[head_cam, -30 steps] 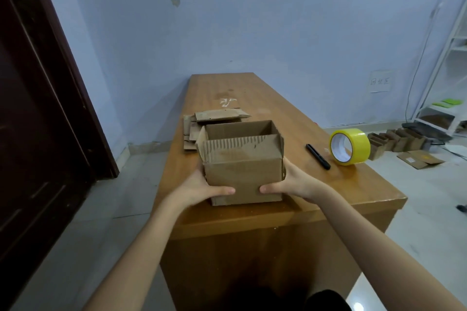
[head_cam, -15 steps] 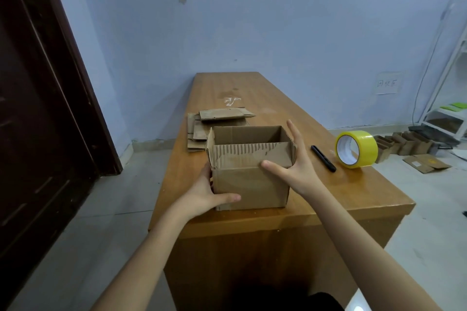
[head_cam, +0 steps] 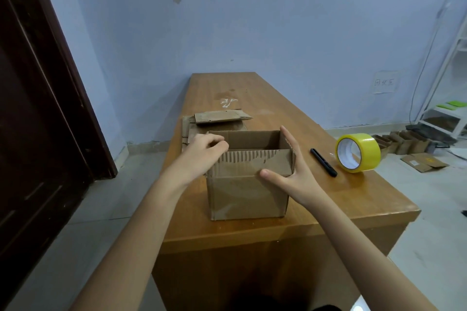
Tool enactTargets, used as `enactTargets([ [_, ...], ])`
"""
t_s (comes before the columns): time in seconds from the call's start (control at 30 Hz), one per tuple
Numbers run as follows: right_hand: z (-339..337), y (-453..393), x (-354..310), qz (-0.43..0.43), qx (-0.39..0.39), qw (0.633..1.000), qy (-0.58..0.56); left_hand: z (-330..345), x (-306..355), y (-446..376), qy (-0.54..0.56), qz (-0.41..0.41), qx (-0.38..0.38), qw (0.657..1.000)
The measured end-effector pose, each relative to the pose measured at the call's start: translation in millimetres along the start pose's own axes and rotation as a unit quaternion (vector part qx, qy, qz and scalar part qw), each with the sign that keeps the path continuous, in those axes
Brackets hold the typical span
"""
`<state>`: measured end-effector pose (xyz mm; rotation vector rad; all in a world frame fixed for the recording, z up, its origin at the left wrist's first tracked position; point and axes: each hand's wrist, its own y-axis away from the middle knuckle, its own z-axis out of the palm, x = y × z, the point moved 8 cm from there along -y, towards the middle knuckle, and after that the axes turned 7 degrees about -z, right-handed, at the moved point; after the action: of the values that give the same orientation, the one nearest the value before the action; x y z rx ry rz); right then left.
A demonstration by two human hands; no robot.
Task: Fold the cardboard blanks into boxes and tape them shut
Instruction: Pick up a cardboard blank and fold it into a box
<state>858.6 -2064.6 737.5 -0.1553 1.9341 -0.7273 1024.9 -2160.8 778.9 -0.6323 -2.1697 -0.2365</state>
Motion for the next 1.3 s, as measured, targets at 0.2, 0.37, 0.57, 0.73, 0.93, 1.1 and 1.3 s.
enactTargets([
  [0.2,5,-2,6,-0.001,-0.029,1.0,-0.001,11,-7,26,0.136,0.012,-0.088,0.987],
  [0.37,5,5,6,-0.033,-0.014,0.999,0.026,21,-15,33,0.176,0.013,-0.063,0.982],
  [0.57,6,18,13,-0.052,-0.015,0.996,0.076,36,-30,36,0.134,0.012,-0.085,0.987],
  [0.73,1,15,18,-0.028,-0.104,0.986,0.125,39,-31,39,0.102,0.032,-0.082,0.991],
  [0.93,4,17,23,-0.001,-0.116,0.991,0.063,34,-34,39,-0.029,0.089,-0.078,0.993],
  [1.1,8,20,29,0.023,-0.1,0.995,-0.004,30,-36,37,-0.082,0.08,-0.082,0.99],
  [1.3,7,23,21,0.07,-0.086,0.993,-0.045,31,-34,38,0.112,0.046,-0.059,0.991],
])
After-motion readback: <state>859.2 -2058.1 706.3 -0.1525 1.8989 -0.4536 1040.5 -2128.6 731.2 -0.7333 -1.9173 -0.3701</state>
